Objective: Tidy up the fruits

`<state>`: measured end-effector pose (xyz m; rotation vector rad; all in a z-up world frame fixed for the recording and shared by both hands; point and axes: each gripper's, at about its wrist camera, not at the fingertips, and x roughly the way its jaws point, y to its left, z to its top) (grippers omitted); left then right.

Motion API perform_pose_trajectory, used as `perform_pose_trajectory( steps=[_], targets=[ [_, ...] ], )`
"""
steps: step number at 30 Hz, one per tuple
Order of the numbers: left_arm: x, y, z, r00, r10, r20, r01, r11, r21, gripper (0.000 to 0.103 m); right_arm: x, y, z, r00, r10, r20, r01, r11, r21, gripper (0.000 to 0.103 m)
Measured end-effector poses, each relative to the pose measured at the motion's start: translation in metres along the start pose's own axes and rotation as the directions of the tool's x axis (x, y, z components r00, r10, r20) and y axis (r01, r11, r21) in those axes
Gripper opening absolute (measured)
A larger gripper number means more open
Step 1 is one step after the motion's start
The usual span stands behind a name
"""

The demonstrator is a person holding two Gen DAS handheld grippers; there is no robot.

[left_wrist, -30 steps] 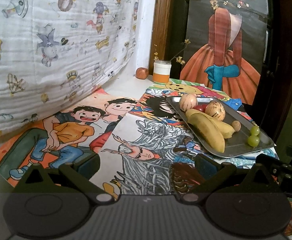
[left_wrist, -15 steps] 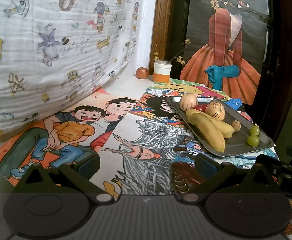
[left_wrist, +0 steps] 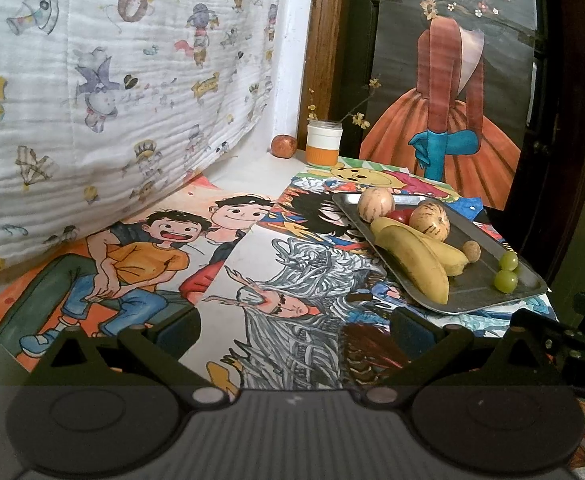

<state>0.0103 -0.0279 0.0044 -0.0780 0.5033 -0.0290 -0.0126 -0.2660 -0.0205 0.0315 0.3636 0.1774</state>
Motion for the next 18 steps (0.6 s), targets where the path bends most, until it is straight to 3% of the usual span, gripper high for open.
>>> perform_pose_trajectory(
  steps=[18],
  targets=[
    [-0.0001, 0.0002, -0.0017, 1.000, 0.010, -0.021, -0.010, 1.000, -0.005, 0.103, 0.0001, 0.0005, -0.0005, 1.000, 0.000, -0.003, 0.000, 1.000, -0.001, 0.102]
  ],
)
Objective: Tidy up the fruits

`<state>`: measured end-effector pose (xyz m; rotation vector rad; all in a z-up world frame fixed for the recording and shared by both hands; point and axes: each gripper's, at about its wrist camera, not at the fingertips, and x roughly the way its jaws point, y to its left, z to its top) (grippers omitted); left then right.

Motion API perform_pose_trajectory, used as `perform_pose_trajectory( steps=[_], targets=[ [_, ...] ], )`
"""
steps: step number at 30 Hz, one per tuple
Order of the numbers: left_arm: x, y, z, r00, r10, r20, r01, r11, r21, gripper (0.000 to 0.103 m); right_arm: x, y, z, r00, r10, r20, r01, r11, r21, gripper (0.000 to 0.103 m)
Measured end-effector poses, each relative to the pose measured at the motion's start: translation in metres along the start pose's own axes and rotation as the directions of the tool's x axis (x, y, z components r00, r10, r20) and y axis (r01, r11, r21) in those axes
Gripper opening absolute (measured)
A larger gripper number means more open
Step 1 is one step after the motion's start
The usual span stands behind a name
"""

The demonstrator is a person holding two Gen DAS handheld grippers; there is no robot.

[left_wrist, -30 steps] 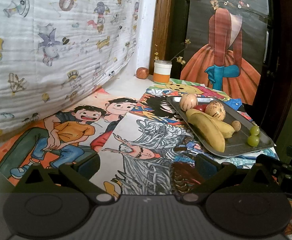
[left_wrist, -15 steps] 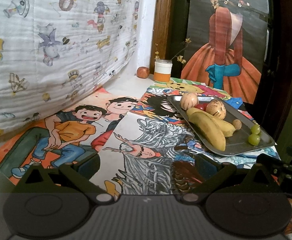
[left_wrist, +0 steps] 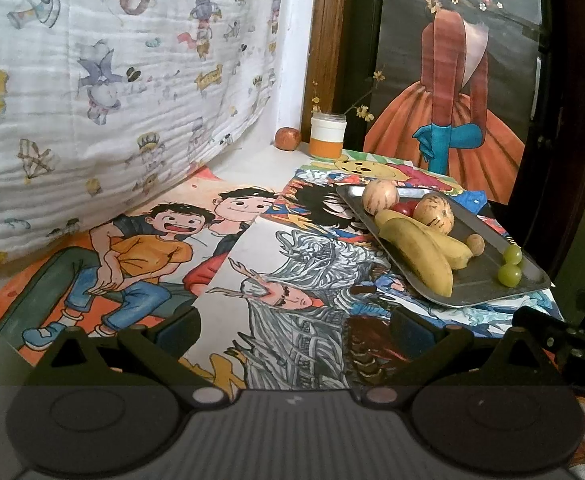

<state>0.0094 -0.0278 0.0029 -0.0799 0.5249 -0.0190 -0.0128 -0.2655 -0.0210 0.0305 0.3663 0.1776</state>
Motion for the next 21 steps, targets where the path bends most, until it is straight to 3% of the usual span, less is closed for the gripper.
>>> perform_pose_trajectory(
  steps=[21],
  targets=[
    [0.0014, 0.0011, -0.0008, 1.000, 0.009, -0.016, -0.010, 1.000, -0.006, 0.103, 0.0001, 0.0030, -0.0066, 1.000, 0.006, -0.012, -0.006, 1.000, -0.006, 0.102]
  ],
)
